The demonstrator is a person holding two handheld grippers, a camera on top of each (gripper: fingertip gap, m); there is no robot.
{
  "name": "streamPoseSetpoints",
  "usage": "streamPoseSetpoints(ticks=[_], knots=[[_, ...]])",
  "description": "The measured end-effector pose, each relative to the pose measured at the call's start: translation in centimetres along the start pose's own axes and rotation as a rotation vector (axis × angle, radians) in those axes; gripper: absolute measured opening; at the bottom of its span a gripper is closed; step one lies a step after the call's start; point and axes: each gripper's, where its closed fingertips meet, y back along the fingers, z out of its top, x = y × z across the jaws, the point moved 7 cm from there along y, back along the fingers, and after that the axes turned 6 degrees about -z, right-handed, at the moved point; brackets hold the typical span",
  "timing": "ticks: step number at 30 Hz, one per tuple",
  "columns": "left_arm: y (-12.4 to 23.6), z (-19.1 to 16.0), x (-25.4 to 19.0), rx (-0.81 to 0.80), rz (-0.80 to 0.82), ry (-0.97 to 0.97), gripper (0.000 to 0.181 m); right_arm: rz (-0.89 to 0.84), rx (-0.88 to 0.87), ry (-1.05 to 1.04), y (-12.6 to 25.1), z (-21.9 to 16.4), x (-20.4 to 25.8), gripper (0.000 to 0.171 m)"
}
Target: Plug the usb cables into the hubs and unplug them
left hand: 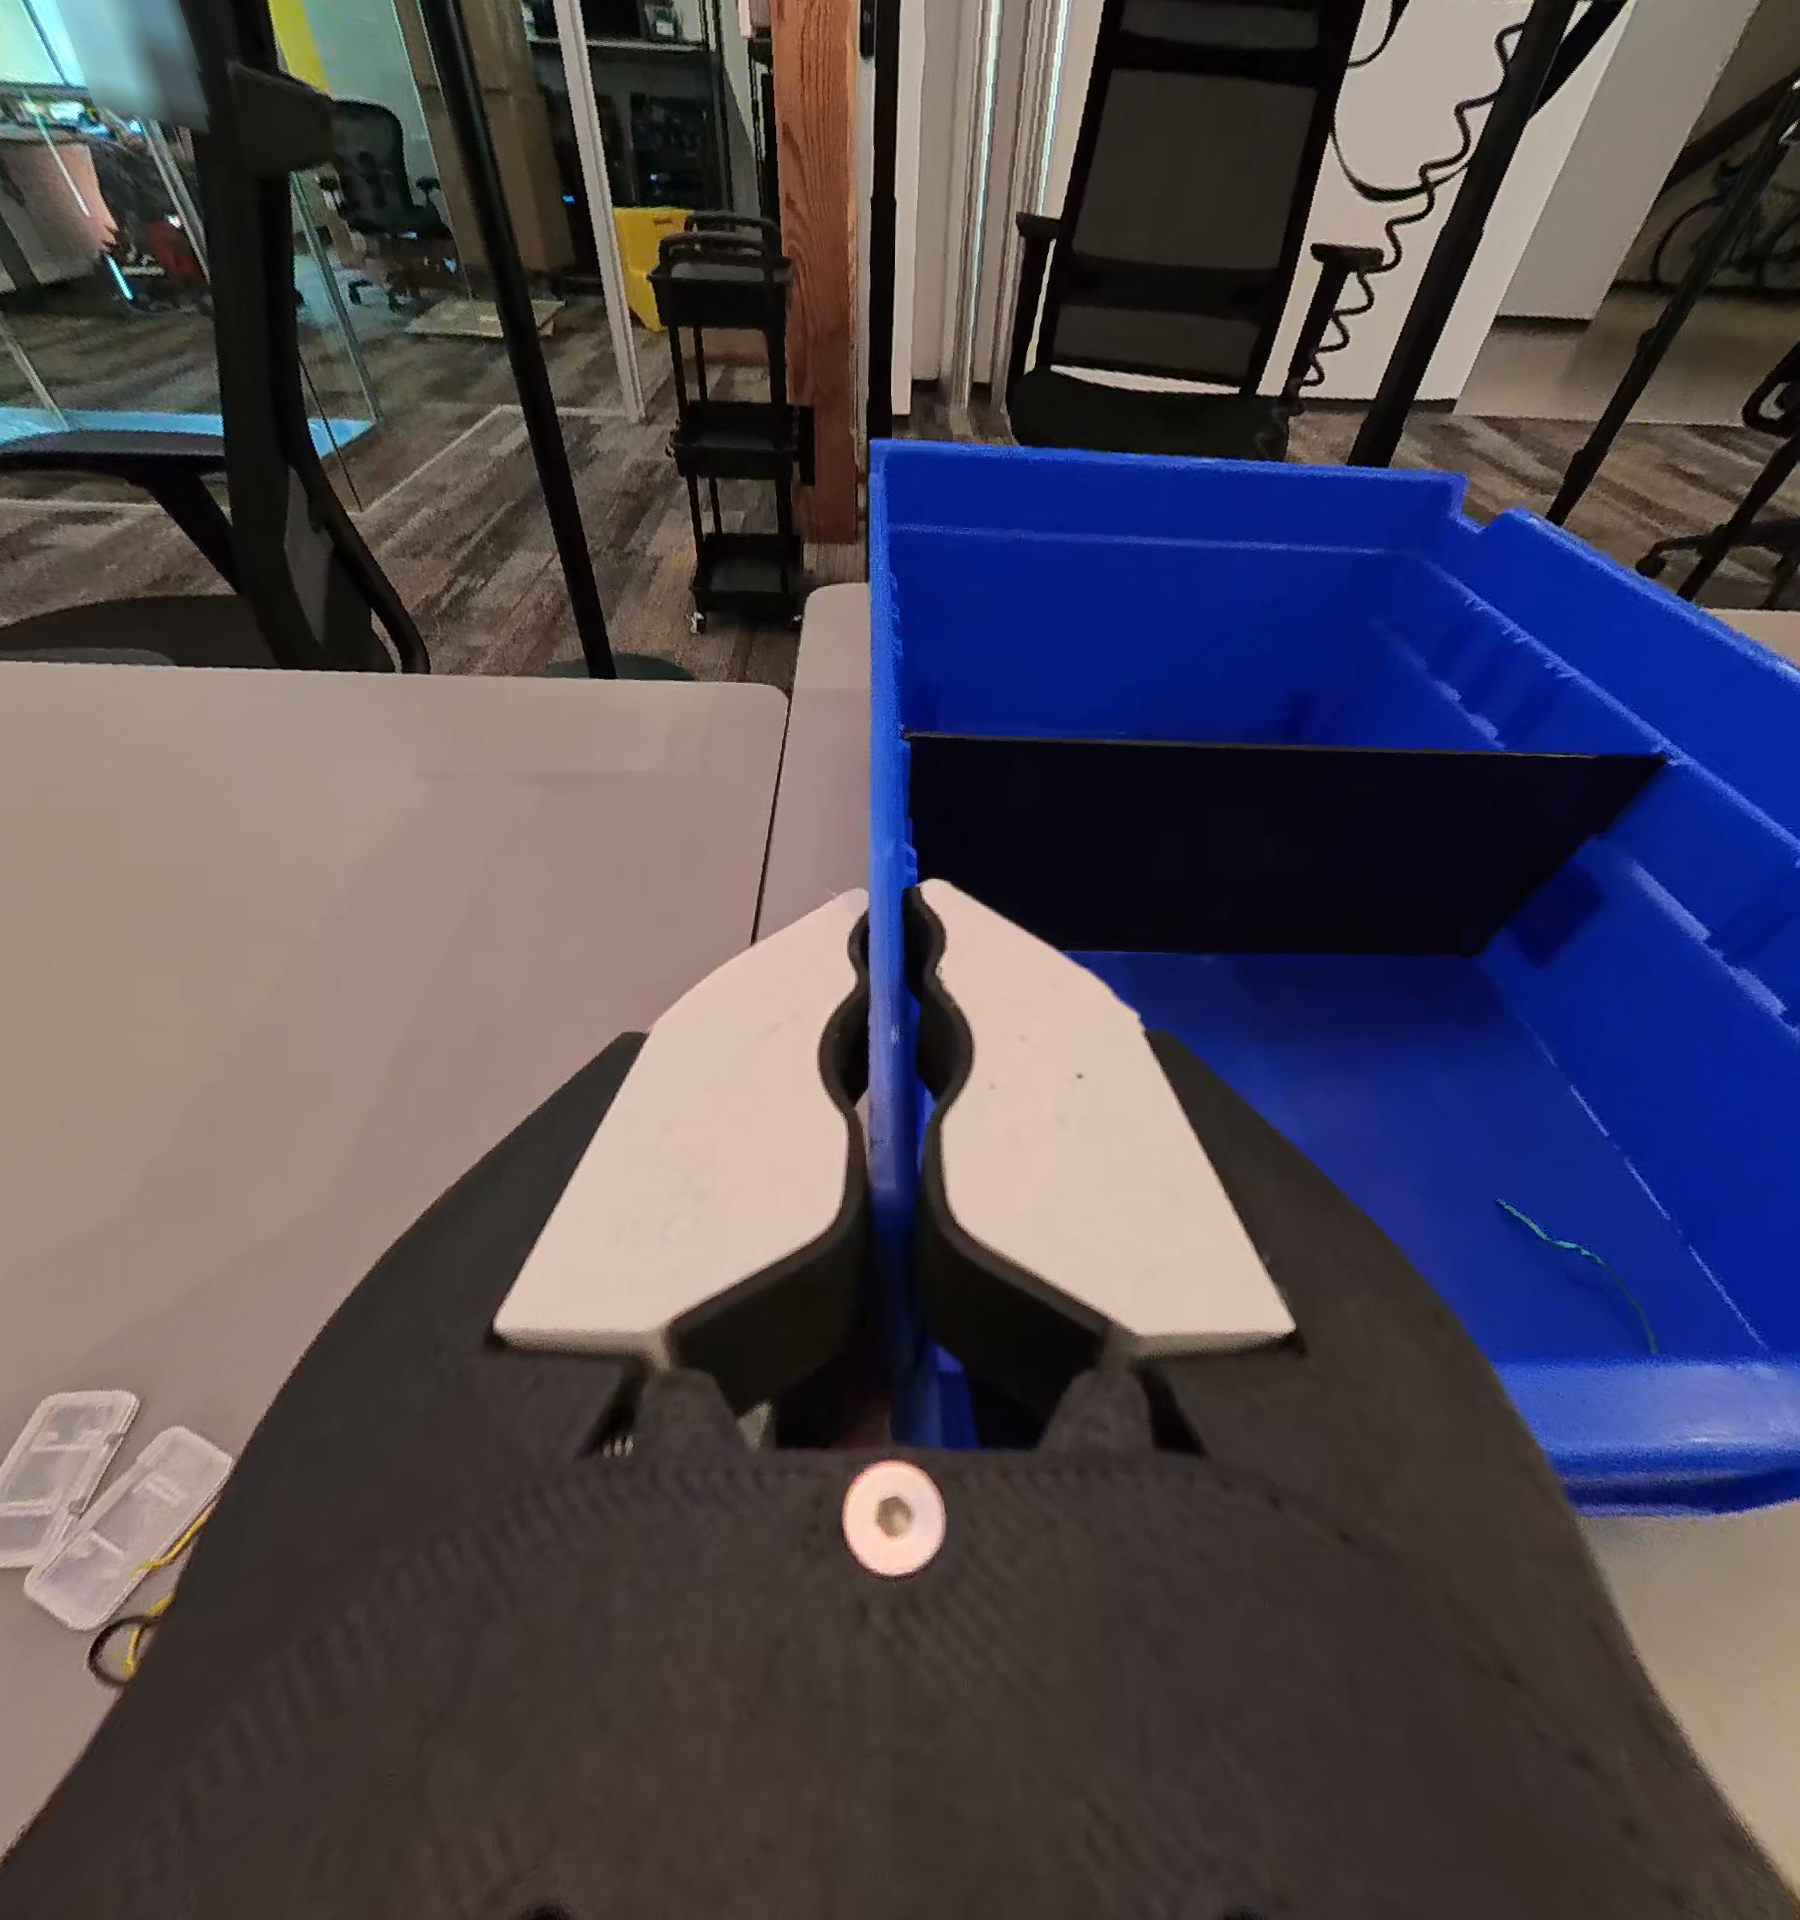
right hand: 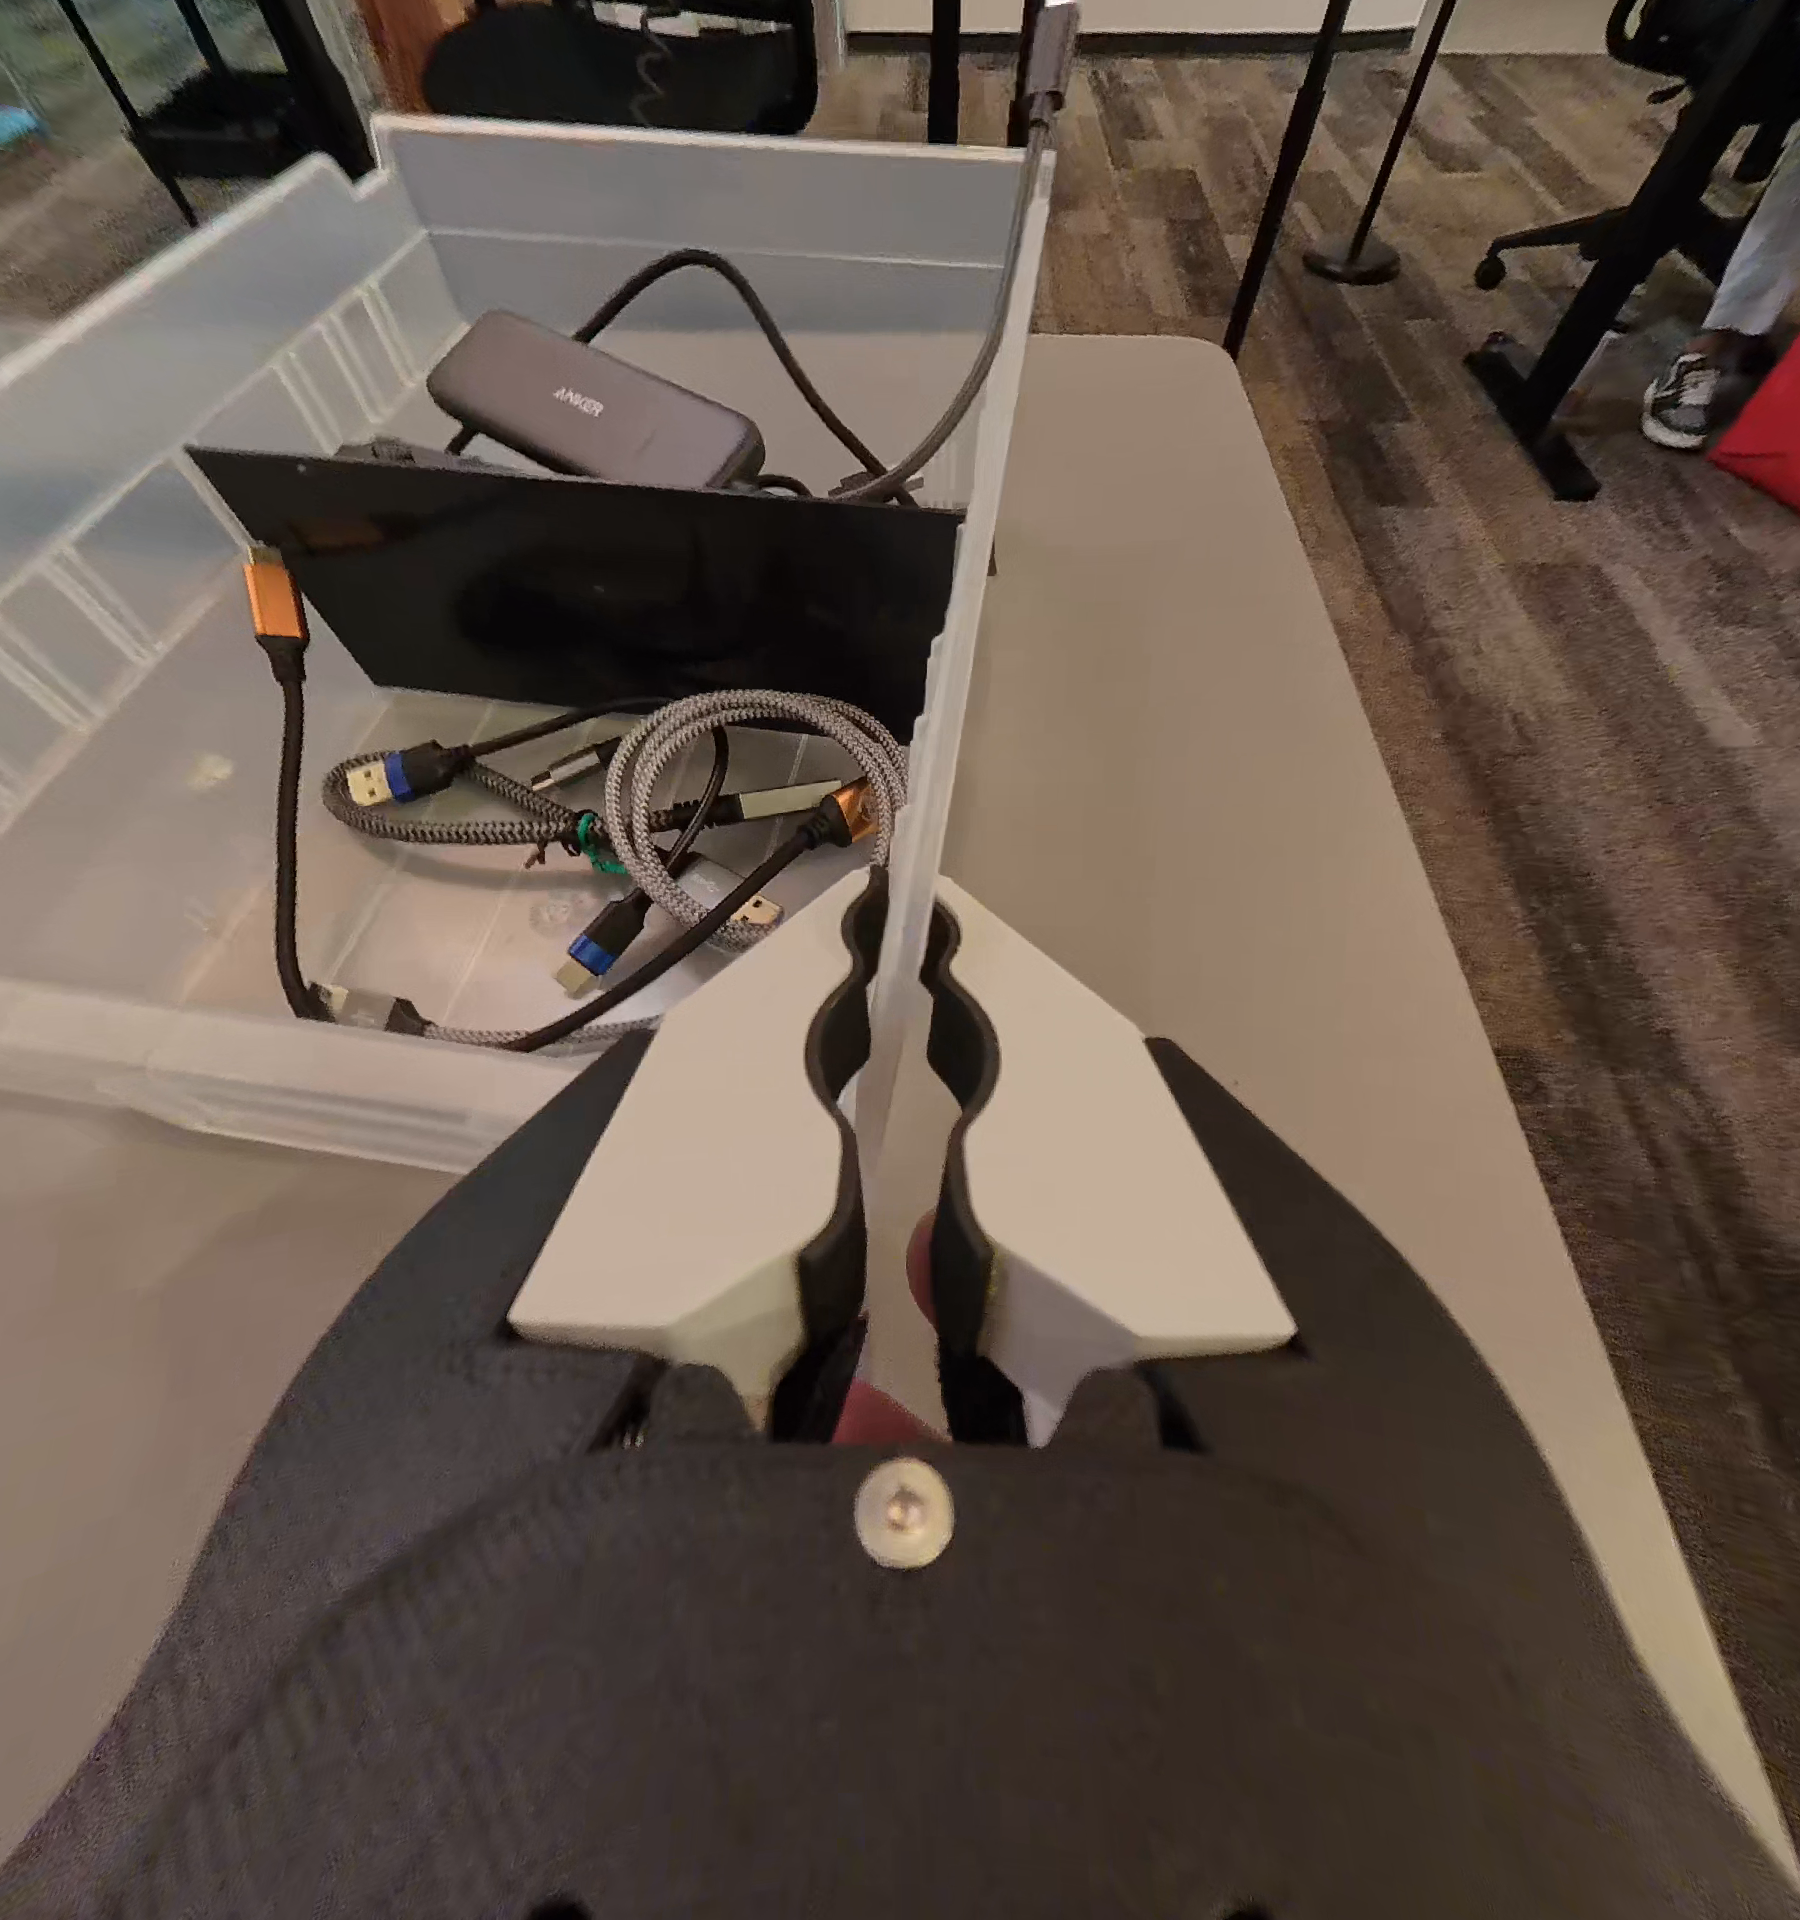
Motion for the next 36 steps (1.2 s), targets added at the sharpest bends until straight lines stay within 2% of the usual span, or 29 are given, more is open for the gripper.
streamPoseSetpoints(ticks=[7, 17, 26, 36], knots=[[0.4, 0.1, -1.1, -0.026, -0.032, -0.025, 0.002, -0.041, 0.031, 0.075, 1.7, -0.5, 2.4, 0.003], [2.8, -0.3, -2.2, -0.062, -0.045, -0.010, 0.002, -0.055, 0.070, 0.092, 6.2, -2.4, 7.0, 0.004], [5.9, 1.0, -3.7, -0.158, -0.073, 0.070, 0.002, 0.028, 0.099, 0.167, 10.3, -3.9, 13.1, 0.004], [9.5, 3.4, -5.2, -0.238, -0.070, 0.142, 0.002, 0.144, 0.130, 0.271, 12.7, -4.6, 20.0, 0.005]])
